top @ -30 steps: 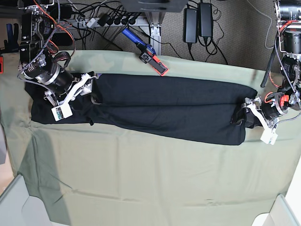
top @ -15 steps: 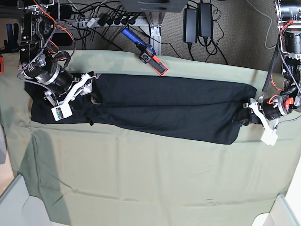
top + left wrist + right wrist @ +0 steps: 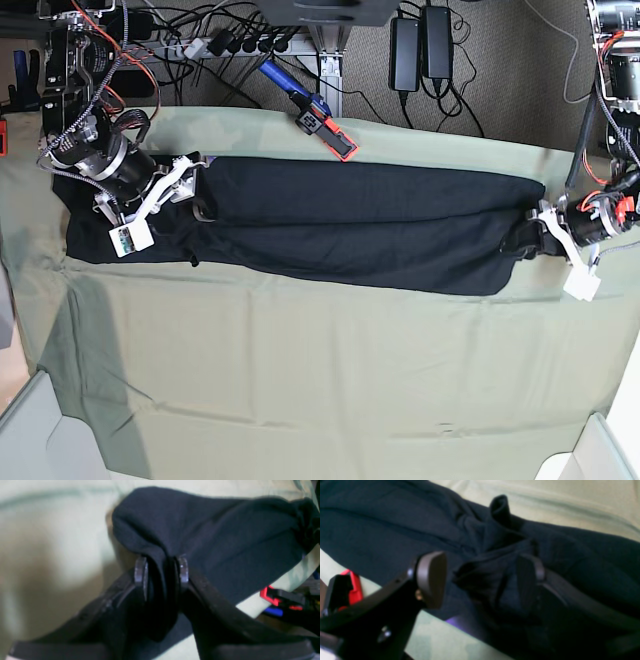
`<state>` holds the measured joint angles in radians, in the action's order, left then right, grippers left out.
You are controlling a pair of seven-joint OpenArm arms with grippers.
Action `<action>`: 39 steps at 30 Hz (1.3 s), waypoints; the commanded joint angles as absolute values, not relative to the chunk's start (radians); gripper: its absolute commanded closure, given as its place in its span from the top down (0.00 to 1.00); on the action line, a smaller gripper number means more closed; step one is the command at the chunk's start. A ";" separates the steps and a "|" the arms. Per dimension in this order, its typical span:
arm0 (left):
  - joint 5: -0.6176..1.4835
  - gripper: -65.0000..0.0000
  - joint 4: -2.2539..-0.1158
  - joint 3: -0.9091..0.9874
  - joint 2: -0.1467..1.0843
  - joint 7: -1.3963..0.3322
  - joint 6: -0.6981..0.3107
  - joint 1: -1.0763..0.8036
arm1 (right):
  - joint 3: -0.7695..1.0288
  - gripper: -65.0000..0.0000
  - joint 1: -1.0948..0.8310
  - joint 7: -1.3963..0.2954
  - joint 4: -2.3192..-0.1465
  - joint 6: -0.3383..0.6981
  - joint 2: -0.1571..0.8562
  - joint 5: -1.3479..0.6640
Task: Fold the T-shirt properly
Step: 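Move the left gripper inward along the strip and grasp its end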
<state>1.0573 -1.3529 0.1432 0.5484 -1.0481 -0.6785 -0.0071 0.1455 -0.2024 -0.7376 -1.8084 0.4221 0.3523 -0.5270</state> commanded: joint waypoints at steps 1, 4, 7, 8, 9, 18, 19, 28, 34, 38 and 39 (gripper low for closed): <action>1.076 0.23 -1.372 0.152 0.569 -1.035 -0.698 -0.003 | 0.153 0.67 -0.194 -0.714 -1.826 0.490 0.365 -0.538; 1.077 0.23 -1.393 0.152 0.569 -1.037 -0.698 -0.029 | 0.153 0.67 -0.194 -0.714 -1.826 0.490 0.365 -0.538; 1.075 0.23 -1.436 0.152 0.569 -1.037 -0.698 -0.050 | 0.153 0.67 -0.194 -0.714 -1.826 0.490 0.365 -0.538; 1.069 0.23 -1.448 0.152 0.568 -1.037 -0.698 -0.055 | 0.153 0.67 -0.194 -0.714 -1.826 0.490 0.365 -0.538; 1.063 0.23 -1.452 0.152 0.568 -1.037 -0.698 -0.057 | 0.153 0.67 -0.194 -0.714 -1.826 0.490 0.365 -0.538; 0.965 0.63 -1.452 0.152 0.568 -0.978 -0.698 -0.067 | 0.153 0.67 -0.194 -0.707 -1.826 0.490 0.365 -0.539; 0.942 0.65 -1.452 0.152 0.568 -0.965 -0.698 -0.067 | 0.153 0.67 -0.194 -0.707 -1.826 0.490 0.365 -0.539; 0.799 0.65 -1.451 0.152 0.567 -0.931 -0.662 -0.059 | 0.153 0.67 -0.194 -0.707 -1.826 0.490 0.365 -0.539; 0.718 0.65 -1.433 0.152 0.567 -0.916 -0.569 -0.058 | 0.153 0.67 -0.195 -0.708 -1.826 0.490 0.363 -0.539; 0.704 0.65 -1.433 0.152 0.562 -0.916 -0.564 -0.059 | 0.153 0.67 -0.195 -0.708 -1.826 0.490 0.363 -0.539; 0.706 0.65 -1.433 0.152 0.562 -0.916 -0.560 -0.059 | 0.153 0.67 -0.195 -0.708 -1.826 0.490 0.363 -0.539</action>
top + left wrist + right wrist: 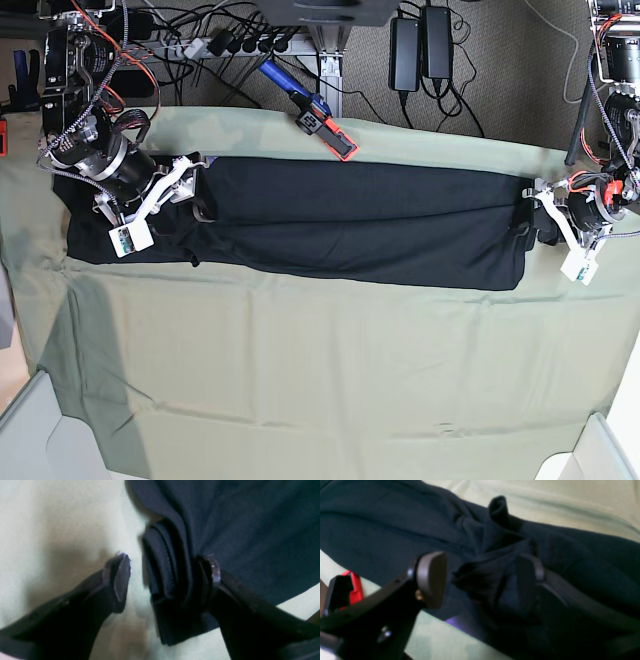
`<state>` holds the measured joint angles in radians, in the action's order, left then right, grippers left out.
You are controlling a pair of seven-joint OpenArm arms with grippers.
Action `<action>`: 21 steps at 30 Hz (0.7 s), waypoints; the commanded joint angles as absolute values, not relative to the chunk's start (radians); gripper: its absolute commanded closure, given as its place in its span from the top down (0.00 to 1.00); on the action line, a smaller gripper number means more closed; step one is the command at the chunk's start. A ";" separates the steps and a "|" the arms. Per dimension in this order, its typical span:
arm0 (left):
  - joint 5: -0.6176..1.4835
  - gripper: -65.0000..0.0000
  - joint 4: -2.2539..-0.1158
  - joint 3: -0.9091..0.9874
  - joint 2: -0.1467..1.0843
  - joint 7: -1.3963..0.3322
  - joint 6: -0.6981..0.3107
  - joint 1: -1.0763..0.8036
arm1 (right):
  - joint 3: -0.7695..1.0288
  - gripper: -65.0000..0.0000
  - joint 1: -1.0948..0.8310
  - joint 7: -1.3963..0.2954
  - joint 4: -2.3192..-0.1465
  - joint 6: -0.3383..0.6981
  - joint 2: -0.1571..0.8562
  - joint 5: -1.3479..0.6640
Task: Fold the T-shirt properly
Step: 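Move the left gripper inward along the strip and grasp its end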
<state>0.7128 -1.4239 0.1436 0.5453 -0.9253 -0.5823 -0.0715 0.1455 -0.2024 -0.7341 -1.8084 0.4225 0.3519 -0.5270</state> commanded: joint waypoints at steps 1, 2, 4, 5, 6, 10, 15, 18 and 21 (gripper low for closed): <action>0.711 0.65 -1.433 0.152 0.562 -0.917 -0.561 -0.059 | 0.153 0.67 -0.195 -0.708 -1.826 0.490 0.363 -0.540; 0.725 0.65 -1.433 0.150 0.562 -0.920 -0.561 -0.059 | 0.153 0.67 -0.195 -0.708 -1.826 0.490 0.363 -0.540; 0.761 0.65 -1.433 0.150 0.562 -0.929 -0.561 -0.059 | 0.153 0.67 -0.195 -0.708 -1.826 0.490 0.363 -0.540; 0.780 0.65 -1.433 0.150 0.561 -0.933 -0.561 -0.059 | 0.153 0.67 -0.195 -0.708 -1.826 0.490 0.363 -0.540; 0.794 0.65 -1.433 0.150 0.559 -0.936 -0.561 -0.058 | 0.153 0.67 -0.195 -0.708 -1.826 0.490 0.363 -0.540; 0.831 0.65 -1.433 0.150 0.525 -0.953 -0.577 -0.059 | 0.153 0.67 -0.195 -0.708 -1.826 0.490 0.363 -0.540; 0.827 0.65 -1.433 0.150 0.455 -0.950 -0.580 -0.059 | 0.153 0.67 -0.195 -0.708 -1.826 0.490 0.363 -0.540; 0.806 0.65 -1.433 0.150 0.432 -0.938 -0.580 -0.059 | 0.153 0.67 -0.195 -0.708 -1.826 0.490 0.363 -0.540; 0.781 0.64 -1.433 0.150 0.429 -0.914 -0.580 -0.059 | 0.153 0.67 -0.195 -0.708 -1.826 0.490 0.363 -0.540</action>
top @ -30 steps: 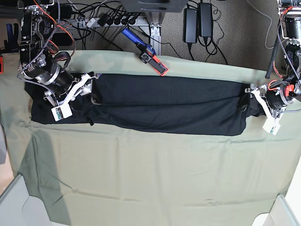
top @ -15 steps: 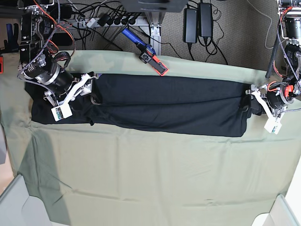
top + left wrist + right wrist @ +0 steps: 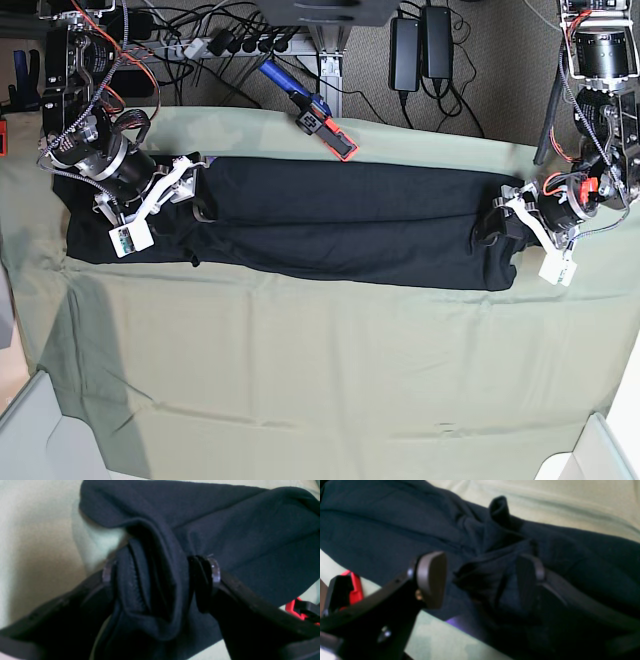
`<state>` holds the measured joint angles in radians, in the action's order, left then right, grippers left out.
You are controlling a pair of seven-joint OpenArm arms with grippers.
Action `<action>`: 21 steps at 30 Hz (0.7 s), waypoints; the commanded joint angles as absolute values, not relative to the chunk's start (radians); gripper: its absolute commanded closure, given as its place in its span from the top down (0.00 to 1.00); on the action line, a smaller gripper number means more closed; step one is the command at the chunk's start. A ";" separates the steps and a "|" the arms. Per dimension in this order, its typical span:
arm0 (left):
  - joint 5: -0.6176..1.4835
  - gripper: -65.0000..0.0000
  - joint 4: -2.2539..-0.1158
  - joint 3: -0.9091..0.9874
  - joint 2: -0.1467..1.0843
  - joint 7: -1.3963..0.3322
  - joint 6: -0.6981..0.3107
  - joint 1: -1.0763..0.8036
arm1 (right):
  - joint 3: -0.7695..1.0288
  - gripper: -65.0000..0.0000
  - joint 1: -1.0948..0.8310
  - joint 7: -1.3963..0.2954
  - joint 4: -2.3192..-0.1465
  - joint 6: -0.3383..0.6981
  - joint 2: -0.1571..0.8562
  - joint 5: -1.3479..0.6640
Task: Fold the T-shirt properly
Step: 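Move the left gripper inward along the strip and grasp its end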
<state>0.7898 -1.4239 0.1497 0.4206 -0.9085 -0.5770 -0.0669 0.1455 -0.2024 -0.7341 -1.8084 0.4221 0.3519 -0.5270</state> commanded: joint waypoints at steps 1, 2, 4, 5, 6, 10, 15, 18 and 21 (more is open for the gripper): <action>0.772 0.60 -1.433 0.150 0.429 -0.906 -0.579 -0.059 | 0.153 0.67 -0.195 -0.708 -1.826 0.490 0.363 -0.539; 0.764 0.47 -1.433 0.150 0.429 -0.904 -0.579 -0.059 | 0.153 0.67 -0.195 -0.708 -1.826 0.490 0.363 -0.539; 0.757 0.14 -1.433 0.150 0.429 -0.900 -0.580 -0.059 | 0.153 0.67 -0.195 -0.708 -1.826 0.490 0.363 -0.540; 0.752 0.00 -1.433 0.150 0.429 -0.897 -0.580 -0.059 | 0.153 0.67 -0.194 -0.708 -1.826 0.490 0.363 -0.542; 0.742 0.00 -1.433 0.150 0.429 -0.892 -0.580 -0.058 | 0.153 0.67 -0.194 -0.708 -1.826 0.490 0.363 -0.542; 0.725 0.00 -1.433 0.151 0.430 -0.878 -0.649 -0.057 | 0.153 0.55 -0.191 -0.682 -1.826 0.490 0.363 -0.542; 0.752 0.00 -1.433 0.151 0.430 -0.879 -0.689 -0.052 | 0.153 0.33 -0.157 -0.667 -1.827 0.490 0.363 -0.571; 0.766 0.00 -1.433 0.151 0.430 -0.879 -0.690 -0.052 | 0.153 0.34 -0.142 -0.670 -1.827 0.490 0.363 -0.564; 0.766 0.00 -1.433 0.151 0.430 -0.879 -0.690 -0.052 | 0.153 0.45 -0.139 -0.671 -1.827 0.490 0.363 -0.565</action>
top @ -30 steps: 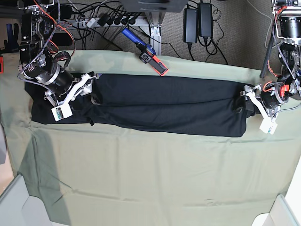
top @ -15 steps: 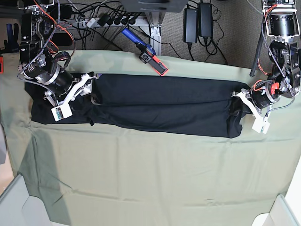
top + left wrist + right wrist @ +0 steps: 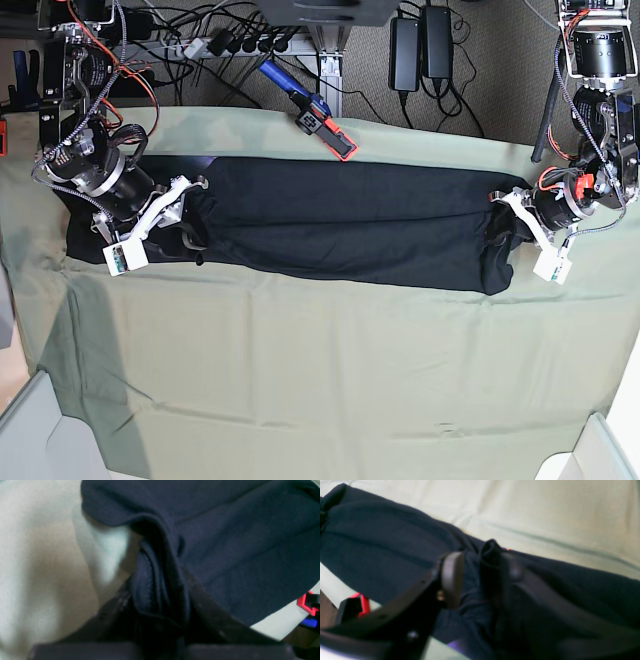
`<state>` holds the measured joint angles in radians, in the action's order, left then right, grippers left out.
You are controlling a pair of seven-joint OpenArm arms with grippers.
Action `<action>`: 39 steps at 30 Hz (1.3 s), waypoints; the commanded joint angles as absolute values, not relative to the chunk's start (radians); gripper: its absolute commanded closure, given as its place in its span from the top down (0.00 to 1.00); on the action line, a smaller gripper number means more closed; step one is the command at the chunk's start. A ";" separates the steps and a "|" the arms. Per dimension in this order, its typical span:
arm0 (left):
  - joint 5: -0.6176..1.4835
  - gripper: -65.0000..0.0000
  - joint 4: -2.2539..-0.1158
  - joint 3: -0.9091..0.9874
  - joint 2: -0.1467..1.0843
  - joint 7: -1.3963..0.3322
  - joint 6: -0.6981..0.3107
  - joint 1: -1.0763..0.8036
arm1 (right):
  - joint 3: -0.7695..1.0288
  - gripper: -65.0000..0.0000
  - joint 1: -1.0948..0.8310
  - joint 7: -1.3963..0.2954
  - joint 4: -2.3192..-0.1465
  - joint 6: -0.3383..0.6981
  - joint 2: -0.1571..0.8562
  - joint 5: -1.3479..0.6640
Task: Fold the T-shirt properly
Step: 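Move the left gripper inward along the strip and grasp its end, then lift the strip end with the left gripper and fold it toward the right gripper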
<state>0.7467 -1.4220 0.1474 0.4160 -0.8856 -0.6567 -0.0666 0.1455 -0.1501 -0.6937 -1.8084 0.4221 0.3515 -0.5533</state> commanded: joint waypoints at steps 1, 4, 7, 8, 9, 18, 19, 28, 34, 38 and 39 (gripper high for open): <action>0.766 0.00 -1.433 0.151 0.430 -0.879 -0.690 -0.052 | 0.153 0.51 -0.139 -0.671 -1.827 0.490 0.363 -0.565; 0.766 0.00 -1.433 0.151 0.430 -0.879 -0.690 -0.052 | 0.153 0.61 -0.139 -0.670 -1.827 0.490 0.363 -0.569; 0.765 0.00 -1.433 0.151 0.430 -0.878 -0.690 -0.052 | 0.153 0.61 -0.133 -0.670 -1.828 0.490 0.363 -0.586; 0.765 0.00 -1.433 0.151 0.430 -0.878 -0.690 -0.050 | 0.153 0.61 -0.127 -0.670 -1.828 0.490 0.362 -0.588; 0.766 0.00 -1.433 0.151 0.430 -0.878 -0.690 -0.049 | 0.154 0.61 -0.120 -0.670 -1.828 0.490 0.363 -0.587; 0.768 0.00 -1.515 0.190 0.430 -0.878 -0.698 -0.048 | 0.245 0.00 -0.058 -0.685 -1.833 0.490 0.306 -0.587; 0.774 0.00 -1.531 0.191 0.430 -0.879 -0.698 -0.048 | 0.252 0.00 -0.056 -0.685 -1.833 0.490 0.298 -0.588; 0.802 0.00 -1.739 0.185 0.397 -0.899 -0.698 -0.077 | 0.255 0.00 -0.056 -0.685 -1.833 0.490 0.263 -0.587; 0.740 0.00 -1.841 0.054 0.292 -0.898 -0.698 -0.101 | 0.255 0.00 -0.058 -0.685 -1.833 0.490 0.264 -0.584; 0.601 0.00 -1.875 -0.088 0.200 -0.870 -0.684 -0.098 | 0.255 0.00 -0.059 -0.685 -1.833 0.490 0.266 -0.584; 0.552 0.00 -1.885 -0.116 0.177 -0.870 -0.663 -0.096 | 0.255 0.00 -0.058 -0.685 -1.833 0.491 0.267 -0.583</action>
